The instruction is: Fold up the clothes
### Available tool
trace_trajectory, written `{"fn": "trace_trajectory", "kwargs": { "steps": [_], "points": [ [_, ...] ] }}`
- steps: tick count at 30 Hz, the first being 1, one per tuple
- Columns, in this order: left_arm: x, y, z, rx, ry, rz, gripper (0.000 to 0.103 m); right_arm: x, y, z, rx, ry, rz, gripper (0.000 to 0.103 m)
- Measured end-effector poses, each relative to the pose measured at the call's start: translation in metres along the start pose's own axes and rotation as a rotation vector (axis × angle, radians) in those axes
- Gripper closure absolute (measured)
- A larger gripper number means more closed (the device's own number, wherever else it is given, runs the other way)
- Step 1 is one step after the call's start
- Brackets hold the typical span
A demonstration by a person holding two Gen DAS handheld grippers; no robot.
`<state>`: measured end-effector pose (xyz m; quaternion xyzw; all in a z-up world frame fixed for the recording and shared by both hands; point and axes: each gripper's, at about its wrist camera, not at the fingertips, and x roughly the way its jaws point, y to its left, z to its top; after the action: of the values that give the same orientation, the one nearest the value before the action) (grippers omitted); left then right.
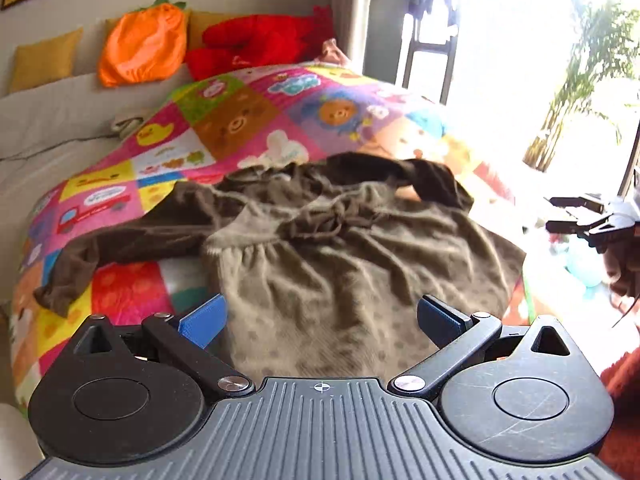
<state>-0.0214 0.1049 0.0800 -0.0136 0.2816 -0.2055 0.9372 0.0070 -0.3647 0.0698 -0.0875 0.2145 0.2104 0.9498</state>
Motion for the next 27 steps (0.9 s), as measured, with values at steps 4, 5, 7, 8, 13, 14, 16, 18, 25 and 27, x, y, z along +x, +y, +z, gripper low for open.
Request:
{"fn": "trace_trajectory", "kwargs": {
  "steps": [4,5,7,8,13,14,16,18,25,27],
  "points": [
    [0.054,-0.002,0.025,-0.131,0.006,0.008,0.0,0.051,0.005,0.028,0.073,-0.014,0.026,0.007],
    [0.065,-0.001,0.026,-0.155,0.029,0.016,0.0,0.066,0.008,0.034,0.061,-0.003,0.005,0.007],
    [0.089,0.002,0.023,-0.191,0.079,0.012,0.0,0.098,0.012,0.039,-0.053,0.042,-0.131,0.008],
    [0.096,0.003,0.021,-0.195,0.09,0.007,0.0,0.111,0.008,0.041,-0.087,0.061,-0.178,0.013],
    [0.129,0.008,0.01,-0.234,0.119,-0.089,0.0,0.177,-0.038,0.046,0.002,0.253,-0.236,0.063],
    [0.134,0.008,0.008,-0.233,0.123,-0.106,0.0,0.181,-0.043,0.052,0.05,0.262,-0.214,0.082],
    [0.145,0.008,0.004,-0.233,0.133,-0.125,0.0,0.188,-0.055,0.064,0.146,0.281,-0.172,0.096],
    [0.152,0.01,-0.001,-0.244,0.142,-0.149,0.0,0.185,-0.062,0.088,0.253,0.255,-0.104,0.101],
    [0.15,0.004,-0.01,-0.201,0.094,-0.141,0.0,0.167,-0.03,0.202,0.381,0.046,0.204,0.101],
    [0.149,0.007,-0.011,-0.216,0.087,-0.148,0.0,0.166,-0.007,0.212,0.188,0.035,0.133,0.092]
  ]
}}
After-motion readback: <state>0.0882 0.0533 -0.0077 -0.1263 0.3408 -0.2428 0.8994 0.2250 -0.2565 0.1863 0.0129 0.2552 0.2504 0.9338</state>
